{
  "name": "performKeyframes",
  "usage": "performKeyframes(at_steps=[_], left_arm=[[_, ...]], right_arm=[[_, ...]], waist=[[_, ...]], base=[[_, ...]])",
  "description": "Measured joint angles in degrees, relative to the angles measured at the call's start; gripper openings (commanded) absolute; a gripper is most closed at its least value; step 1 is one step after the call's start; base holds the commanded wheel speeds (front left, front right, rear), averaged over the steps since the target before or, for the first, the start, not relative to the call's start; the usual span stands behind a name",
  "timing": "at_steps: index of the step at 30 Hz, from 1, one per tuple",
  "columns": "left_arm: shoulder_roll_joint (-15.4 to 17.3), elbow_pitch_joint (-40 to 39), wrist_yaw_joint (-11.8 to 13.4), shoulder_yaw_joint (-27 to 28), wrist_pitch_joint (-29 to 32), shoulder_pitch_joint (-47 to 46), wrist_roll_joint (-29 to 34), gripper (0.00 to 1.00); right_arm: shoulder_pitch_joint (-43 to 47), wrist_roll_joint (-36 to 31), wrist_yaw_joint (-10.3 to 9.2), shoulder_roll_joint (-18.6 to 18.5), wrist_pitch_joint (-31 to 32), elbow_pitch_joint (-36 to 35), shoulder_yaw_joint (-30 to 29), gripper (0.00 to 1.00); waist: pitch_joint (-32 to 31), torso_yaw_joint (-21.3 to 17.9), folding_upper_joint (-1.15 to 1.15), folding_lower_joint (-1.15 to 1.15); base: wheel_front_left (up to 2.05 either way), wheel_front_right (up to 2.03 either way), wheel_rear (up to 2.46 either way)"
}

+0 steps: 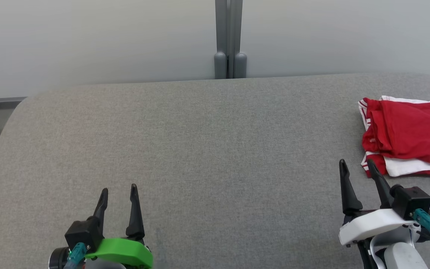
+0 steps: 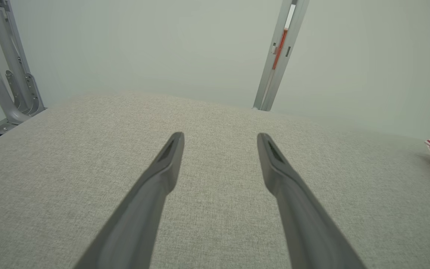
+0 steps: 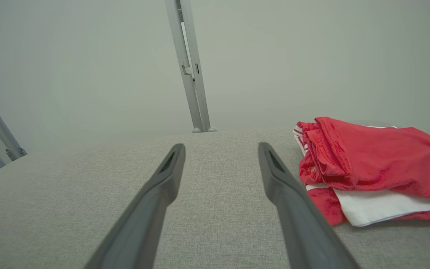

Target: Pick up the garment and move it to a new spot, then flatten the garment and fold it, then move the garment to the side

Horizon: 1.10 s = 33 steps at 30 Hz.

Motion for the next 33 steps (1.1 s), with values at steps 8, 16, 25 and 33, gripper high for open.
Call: performKeyframes(at_steps=[8,16,25,33], left_arm=[[0.0,-0.79,0.32,-0.55,0.0,1.55,-0.02,1.0],[0.0,-0.45,0.46,-1.01,0.0,1.62,-0.43,1.0],[-0.03,0.31,0.22,-1.15,0.09,1.68,-0.43,0.0],[-0.07,2.03,-0.21,-0.48,1.74,2.44,-4.9,0.0]], right_arm=[[2.59,2.18,0.0,0.01,-0.08,0.02,0.98,1.0],[2.61,2.6,0.0,0.01,-0.21,0.14,1.7,1.0],[2.69,2.59,0.01,0.1,-0.24,1.05,1.46,0.0],[3.69,7.43,0.0,0.46,1.48,3.11,1.0,0.0]], waist=[[-0.69,0.25,0.0,0.0],[-0.82,0.29,0.0,0.0],[-0.82,0.35,0.0,0.0],[-0.74,0.23,0.0,0.0]], base=[[0.0,0.0,0.0],[0.0,0.0,0.0],[0.0,0.0,0.0],[0.0,0.0,0.0]])
